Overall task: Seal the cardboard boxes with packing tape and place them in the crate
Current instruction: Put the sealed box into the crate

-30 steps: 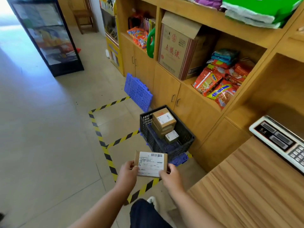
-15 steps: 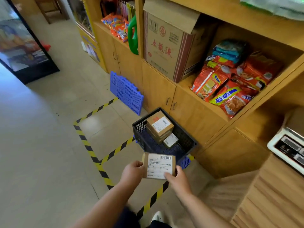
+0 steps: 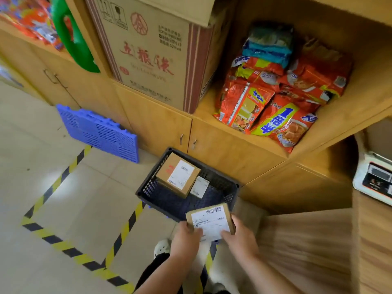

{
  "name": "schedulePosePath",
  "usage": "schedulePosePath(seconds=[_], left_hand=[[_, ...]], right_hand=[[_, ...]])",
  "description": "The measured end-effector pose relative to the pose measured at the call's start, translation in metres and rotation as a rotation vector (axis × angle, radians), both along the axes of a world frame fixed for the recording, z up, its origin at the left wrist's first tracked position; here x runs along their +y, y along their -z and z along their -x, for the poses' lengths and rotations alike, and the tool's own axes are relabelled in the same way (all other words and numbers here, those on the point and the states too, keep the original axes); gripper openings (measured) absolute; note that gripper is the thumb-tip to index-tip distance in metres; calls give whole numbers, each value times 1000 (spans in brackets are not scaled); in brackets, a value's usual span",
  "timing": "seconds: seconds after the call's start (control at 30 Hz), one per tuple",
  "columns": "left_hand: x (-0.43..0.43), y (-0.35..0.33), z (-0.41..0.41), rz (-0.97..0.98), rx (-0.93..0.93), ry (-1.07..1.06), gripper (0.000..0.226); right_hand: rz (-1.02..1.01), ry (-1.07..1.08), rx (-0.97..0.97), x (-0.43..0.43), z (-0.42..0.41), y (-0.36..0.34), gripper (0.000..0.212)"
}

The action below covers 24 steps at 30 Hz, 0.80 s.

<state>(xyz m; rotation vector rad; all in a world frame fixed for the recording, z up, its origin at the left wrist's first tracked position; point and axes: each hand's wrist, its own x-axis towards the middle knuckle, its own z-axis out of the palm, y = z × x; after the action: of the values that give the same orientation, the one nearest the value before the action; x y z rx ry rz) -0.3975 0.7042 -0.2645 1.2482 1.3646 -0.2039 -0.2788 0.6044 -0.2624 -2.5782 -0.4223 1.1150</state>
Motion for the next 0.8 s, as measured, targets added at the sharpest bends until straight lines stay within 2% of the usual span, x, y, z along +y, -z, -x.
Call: schedulePosePath(seconds=[0.07, 0.2, 0.37, 0.53, 0.67, 0.8], left_hand=[[19, 18, -14, 31, 7, 22, 8], [46, 66, -40, 30, 54, -20, 20], [56, 148, -72, 61, 82, -85, 19], [52, 232, -101, 140, 81, -243, 11], [53, 314, -130, 196, 25, -370, 16], [56, 369, -149, 213, 24, -404, 20]], right_hand=[[6, 31, -9, 21, -8, 17, 61], [17, 100, 12, 54, -27, 59, 59], [58, 126, 2, 75, -58, 137, 56], [66, 37, -56, 89, -86, 234, 59], [17, -7, -70, 101, -111, 320, 61], [-31, -11, -61, 109, -130, 376, 61]])
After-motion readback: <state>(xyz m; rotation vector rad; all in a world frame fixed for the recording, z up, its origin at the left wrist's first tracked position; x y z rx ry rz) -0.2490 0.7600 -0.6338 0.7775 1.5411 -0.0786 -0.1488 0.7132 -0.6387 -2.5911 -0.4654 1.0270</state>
